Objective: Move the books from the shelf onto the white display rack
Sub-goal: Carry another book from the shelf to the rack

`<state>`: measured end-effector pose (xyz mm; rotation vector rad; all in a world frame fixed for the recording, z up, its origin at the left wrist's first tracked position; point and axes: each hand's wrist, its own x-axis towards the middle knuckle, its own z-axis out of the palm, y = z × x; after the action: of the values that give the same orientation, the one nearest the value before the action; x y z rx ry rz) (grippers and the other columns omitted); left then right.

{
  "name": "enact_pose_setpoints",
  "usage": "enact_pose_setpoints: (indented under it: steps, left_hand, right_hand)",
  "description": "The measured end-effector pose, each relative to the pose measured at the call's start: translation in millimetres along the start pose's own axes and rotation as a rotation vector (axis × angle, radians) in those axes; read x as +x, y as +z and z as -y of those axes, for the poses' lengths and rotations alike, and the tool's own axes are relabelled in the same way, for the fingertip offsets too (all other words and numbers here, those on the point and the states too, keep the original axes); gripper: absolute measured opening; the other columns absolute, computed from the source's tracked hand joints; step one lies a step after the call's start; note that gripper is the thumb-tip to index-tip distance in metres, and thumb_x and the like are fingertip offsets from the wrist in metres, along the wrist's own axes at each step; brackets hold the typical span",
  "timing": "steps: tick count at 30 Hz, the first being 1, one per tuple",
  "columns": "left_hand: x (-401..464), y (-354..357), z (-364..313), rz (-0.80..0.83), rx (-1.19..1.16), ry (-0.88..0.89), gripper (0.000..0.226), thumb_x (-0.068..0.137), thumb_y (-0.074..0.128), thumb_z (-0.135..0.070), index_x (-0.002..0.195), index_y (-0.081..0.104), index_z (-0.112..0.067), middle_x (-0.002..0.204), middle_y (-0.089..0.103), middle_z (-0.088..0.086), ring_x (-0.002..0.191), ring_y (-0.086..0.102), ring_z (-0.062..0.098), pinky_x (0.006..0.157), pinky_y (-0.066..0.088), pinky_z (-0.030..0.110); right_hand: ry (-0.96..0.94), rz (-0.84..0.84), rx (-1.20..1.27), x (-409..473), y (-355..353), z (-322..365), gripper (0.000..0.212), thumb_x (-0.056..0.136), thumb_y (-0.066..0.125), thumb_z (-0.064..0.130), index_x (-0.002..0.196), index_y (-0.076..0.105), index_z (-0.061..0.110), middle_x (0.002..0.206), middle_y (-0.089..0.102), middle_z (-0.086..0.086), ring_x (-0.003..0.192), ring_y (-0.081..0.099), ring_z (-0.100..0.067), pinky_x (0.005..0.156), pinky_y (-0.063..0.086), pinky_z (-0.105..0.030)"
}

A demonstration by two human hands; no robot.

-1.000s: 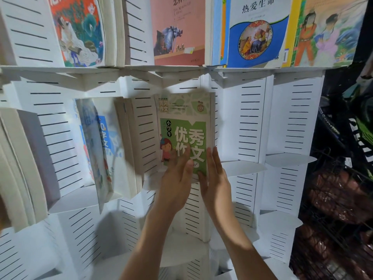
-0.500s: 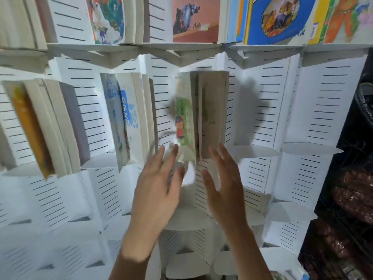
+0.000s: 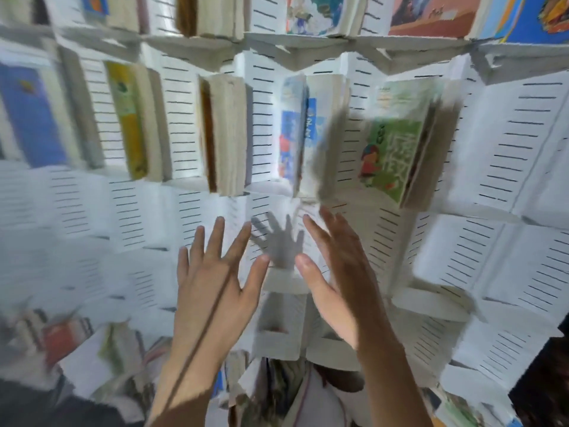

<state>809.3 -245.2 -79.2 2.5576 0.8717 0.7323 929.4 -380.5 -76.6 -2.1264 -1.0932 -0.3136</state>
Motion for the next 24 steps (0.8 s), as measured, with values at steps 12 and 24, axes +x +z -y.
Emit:
enact_pose_setpoints:
  steps: [12,24]
  left_hand:
    - [-117,-147,197,-0.049,0.078,-0.208,0.078,0.087,0.009,-0.078,0.154,0.025,-0.044,0.167,0.007,-0.004,0.154,-0.002,0.021,0.124,0.0,0.046]
    - [-210,-247,347,-0.186,0.073,-0.468,0.073,0.089,0.016,-0.074,0.153,0.03,-0.043,0.166,0.013,-0.004,0.154,0.002,0.021,0.123,0.004,0.045]
  right_hand:
    - [-0.134,0.233,0.125,-67,127,211,0.079,0.088,0.012,0.079,0.155,0.023,0.039,0.165,-0.006,0.018,0.148,-0.019,0.0,0.119,0.001,-0.033]
    - [-0.304,0.449,0.233,-103,228,382,0.078,0.087,0.011,0.08,0.154,0.018,0.042,0.165,-0.001,0.016,0.15,-0.012,-0.002,0.124,0.01,-0.045]
